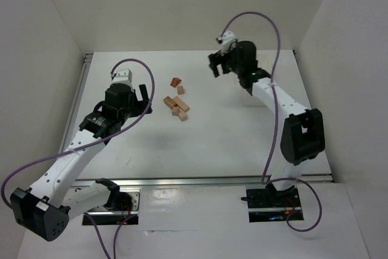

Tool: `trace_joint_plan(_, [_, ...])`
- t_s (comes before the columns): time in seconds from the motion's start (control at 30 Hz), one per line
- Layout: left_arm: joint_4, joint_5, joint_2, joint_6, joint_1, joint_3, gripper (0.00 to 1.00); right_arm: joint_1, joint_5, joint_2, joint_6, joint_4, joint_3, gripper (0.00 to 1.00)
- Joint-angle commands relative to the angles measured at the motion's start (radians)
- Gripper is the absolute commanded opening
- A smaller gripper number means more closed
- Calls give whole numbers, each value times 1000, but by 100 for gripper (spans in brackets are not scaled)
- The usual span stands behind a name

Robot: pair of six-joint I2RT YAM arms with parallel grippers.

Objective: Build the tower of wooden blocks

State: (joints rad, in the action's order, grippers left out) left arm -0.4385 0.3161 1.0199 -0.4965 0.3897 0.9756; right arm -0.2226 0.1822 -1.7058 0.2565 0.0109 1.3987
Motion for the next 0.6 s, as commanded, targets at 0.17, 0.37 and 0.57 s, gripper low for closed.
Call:
trace_joint_plan(0.17, [76, -57, 14, -11, 12, -32, 100, -314, -143, -165, 21, -26, -37, 85])
trace_joint_plan(0.37, [80, -57, 34, -33, 12, -44, 100, -405, -86, -186, 30, -26, -105, 83])
trace_joint_plan(0.57, [135, -90, 74, -76, 21, -77, 100, -432, -27, -153, -120, -48, -171, 80])
